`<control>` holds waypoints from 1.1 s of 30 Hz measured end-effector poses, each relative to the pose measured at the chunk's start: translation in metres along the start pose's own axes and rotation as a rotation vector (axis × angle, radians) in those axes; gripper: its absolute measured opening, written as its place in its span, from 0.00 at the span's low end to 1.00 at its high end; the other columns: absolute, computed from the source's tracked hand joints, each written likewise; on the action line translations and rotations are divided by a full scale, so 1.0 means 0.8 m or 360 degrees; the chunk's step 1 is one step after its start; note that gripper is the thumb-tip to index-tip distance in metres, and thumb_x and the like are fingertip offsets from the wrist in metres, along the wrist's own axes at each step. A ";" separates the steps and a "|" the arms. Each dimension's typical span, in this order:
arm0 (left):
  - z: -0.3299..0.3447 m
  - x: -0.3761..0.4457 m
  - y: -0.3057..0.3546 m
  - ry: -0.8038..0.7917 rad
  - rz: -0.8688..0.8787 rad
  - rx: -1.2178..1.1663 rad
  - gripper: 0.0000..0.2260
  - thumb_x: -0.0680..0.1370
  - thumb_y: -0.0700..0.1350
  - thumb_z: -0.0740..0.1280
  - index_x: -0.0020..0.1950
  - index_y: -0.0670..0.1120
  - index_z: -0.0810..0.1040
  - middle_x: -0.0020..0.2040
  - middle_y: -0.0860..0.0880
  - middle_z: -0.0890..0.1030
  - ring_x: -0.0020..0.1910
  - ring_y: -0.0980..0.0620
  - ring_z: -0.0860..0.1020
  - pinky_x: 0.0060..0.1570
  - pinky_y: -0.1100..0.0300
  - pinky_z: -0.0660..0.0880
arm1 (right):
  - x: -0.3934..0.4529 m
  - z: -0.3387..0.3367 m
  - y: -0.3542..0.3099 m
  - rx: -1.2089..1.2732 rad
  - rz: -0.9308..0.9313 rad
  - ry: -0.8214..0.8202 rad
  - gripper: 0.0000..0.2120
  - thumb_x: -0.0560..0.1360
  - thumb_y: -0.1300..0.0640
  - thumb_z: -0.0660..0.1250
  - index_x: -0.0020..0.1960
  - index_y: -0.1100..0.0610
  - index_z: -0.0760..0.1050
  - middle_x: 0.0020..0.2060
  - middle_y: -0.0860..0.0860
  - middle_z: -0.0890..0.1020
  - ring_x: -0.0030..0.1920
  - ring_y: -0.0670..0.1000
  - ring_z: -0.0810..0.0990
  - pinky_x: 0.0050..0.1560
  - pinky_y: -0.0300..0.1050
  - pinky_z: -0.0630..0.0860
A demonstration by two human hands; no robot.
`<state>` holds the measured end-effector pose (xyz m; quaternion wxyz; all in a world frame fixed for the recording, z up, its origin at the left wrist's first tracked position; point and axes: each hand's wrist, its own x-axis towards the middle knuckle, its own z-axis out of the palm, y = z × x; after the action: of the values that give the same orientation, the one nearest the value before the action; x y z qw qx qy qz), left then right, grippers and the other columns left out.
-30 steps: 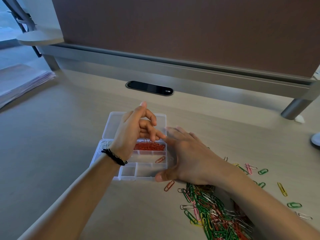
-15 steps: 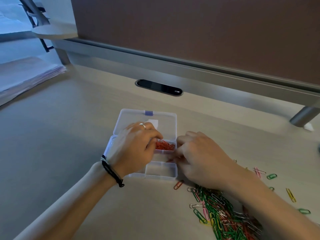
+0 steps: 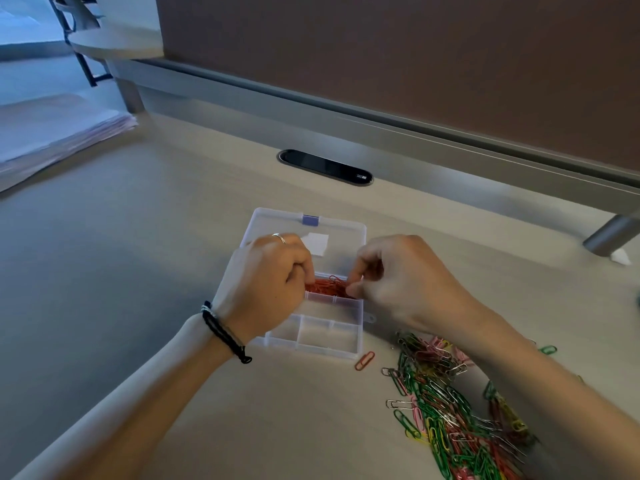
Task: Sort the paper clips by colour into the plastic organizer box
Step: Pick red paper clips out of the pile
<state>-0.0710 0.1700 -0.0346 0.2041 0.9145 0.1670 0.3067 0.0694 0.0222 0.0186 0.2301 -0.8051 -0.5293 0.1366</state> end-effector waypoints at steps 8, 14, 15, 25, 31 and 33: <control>-0.022 -0.013 0.060 -0.0104 0.0241 -0.0006 0.07 0.72 0.40 0.66 0.43 0.50 0.83 0.41 0.55 0.78 0.38 0.55 0.75 0.37 0.62 0.72 | -0.026 -0.023 0.017 -0.0006 -0.0070 -0.0040 0.08 0.69 0.50 0.78 0.36 0.49 0.82 0.31 0.45 0.81 0.35 0.44 0.78 0.38 0.46 0.75; -0.006 -0.041 0.112 -0.0676 0.0542 0.0556 0.13 0.77 0.56 0.59 0.43 0.54 0.82 0.39 0.55 0.78 0.39 0.51 0.79 0.38 0.52 0.75 | -0.086 -0.030 0.042 -0.0036 0.0015 -0.0101 0.04 0.69 0.53 0.78 0.37 0.50 0.84 0.34 0.44 0.83 0.37 0.43 0.79 0.42 0.47 0.76; -0.003 -0.041 0.116 -0.0709 0.0564 0.0660 0.13 0.77 0.54 0.59 0.42 0.53 0.82 0.38 0.55 0.78 0.38 0.50 0.80 0.37 0.53 0.74 | -0.091 -0.030 0.045 -0.0046 0.0020 -0.0101 0.04 0.70 0.53 0.78 0.38 0.49 0.84 0.34 0.44 0.83 0.38 0.43 0.79 0.42 0.46 0.76; 0.003 -0.055 0.159 -0.0761 0.0547 0.1054 0.06 0.72 0.42 0.69 0.40 0.52 0.75 0.39 0.53 0.78 0.35 0.52 0.77 0.28 0.59 0.56 | -0.148 -0.027 0.053 -0.0292 0.0071 -0.0124 0.04 0.70 0.48 0.75 0.43 0.46 0.82 0.38 0.42 0.82 0.42 0.44 0.79 0.46 0.48 0.77; 0.003 -0.041 0.157 -0.0631 -0.0470 -0.0667 0.07 0.79 0.38 0.65 0.40 0.42 0.74 0.36 0.48 0.84 0.29 0.53 0.81 0.28 0.64 0.73 | -0.159 -0.010 0.042 -0.0602 -0.0054 -0.0027 0.08 0.73 0.45 0.70 0.46 0.48 0.81 0.43 0.45 0.81 0.48 0.50 0.78 0.48 0.49 0.75; 0.005 -0.034 0.156 -0.0690 -0.0856 -0.1308 0.08 0.78 0.32 0.64 0.38 0.37 0.72 0.39 0.41 0.84 0.28 0.49 0.81 0.22 0.62 0.72 | -0.163 -0.012 0.046 -0.0560 -0.0038 -0.0014 0.06 0.75 0.46 0.69 0.46 0.48 0.81 0.42 0.45 0.81 0.46 0.49 0.78 0.48 0.48 0.75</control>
<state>-0.0665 0.0499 0.0086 0.6464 0.7266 0.2155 0.0877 0.0502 -0.1117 0.0050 0.0849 -0.8261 -0.5555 0.0426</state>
